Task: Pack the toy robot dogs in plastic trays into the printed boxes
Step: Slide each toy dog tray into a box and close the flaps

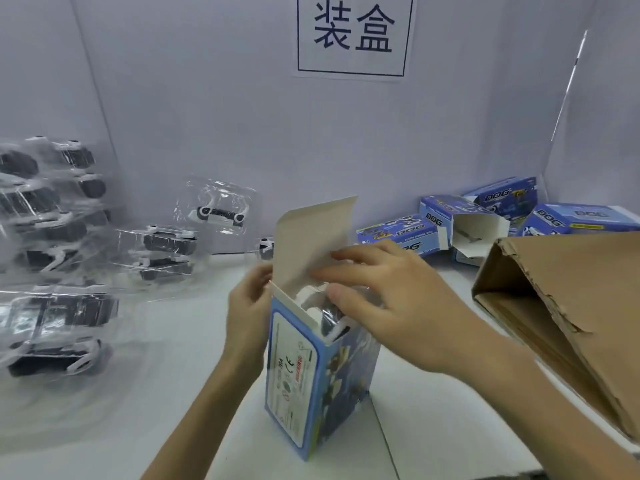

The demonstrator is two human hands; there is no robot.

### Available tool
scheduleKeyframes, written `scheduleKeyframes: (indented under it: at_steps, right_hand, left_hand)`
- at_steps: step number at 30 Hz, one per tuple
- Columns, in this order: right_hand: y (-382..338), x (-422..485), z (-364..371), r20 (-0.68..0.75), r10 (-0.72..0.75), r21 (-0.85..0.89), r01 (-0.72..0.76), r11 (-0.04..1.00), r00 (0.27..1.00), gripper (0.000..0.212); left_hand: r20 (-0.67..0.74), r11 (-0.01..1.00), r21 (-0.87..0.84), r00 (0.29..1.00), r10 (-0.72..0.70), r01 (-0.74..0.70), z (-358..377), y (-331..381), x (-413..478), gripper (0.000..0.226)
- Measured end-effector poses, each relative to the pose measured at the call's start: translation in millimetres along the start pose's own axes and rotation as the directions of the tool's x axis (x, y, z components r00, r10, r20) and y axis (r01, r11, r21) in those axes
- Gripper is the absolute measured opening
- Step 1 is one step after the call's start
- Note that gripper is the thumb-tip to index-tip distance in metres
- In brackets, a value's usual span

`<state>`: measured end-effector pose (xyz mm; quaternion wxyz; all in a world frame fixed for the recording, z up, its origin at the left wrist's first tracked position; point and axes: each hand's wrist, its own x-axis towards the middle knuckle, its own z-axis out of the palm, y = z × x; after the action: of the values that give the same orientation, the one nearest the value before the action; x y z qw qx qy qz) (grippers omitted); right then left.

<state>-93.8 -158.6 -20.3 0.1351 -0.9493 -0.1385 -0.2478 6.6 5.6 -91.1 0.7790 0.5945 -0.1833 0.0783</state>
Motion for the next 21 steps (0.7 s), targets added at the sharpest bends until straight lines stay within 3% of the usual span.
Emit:
scheduleKeyframes:
  at_steps: [1,3,5,7,10,13,17,21]
  right_hand:
    - [-4.8,-0.7,5.1,-0.007,-0.008,-0.088,0.007,0.996,1.0,0.05]
    - [-13.5,0.3,14.9,-0.006,-0.037,-0.152,0.036,0.988,0.999,0.058]
    - [-14.6,3.6,21.6,0.049,-0.063,-0.038,0.065,0.997,0.997,0.052]
    - [-10.7,6.2,23.6,0.101,-0.07,0.073,0.062,0.995,0.992,0.049]
    - [-4.7,6.1,24.3,0.091,-0.088,0.074,0.082,0.994,0.992,0.046]
    - [-6.7,5.3,23.8,0.093,-0.092,-0.004,0.093,0.996,0.991,0.046]
    - [-11.3,10.6,28.6,0.059,-0.075,-0.05,0.078,0.996,0.995,0.044]
    - [-4.4,19.9,33.0,-0.145,0.035,0.047,-0.028,0.998,0.989,0.028]
  left_hand:
    - [-0.11,0.99,0.038,0.984,0.141,-0.138,-3.7,-2.0,-3.3,0.018]
    - [-0.288,0.881,0.136,0.832,0.474,-0.454,-12.3,-1.1,-20.5,0.018]
    - [-0.199,0.696,0.24,0.668,0.717,-0.677,-14.8,-1.0,-41.5,0.023]
    - [0.045,0.532,0.346,0.58,0.814,-0.773,-12.5,-0.9,-51.8,0.027]
    - [0.288,0.461,0.461,0.619,0.73,-0.758,-8.9,-0.2,-50.2,0.046]
    - [0.334,0.467,0.496,0.657,0.676,-0.732,-3.2,1.0,-43.6,0.05]
    - [0.38,0.457,0.546,0.694,0.612,-0.702,-16.5,8.7,-26.4,0.04]
    - [0.475,0.444,0.578,0.725,0.499,-0.685,-25.8,25.5,-13.5,0.031]
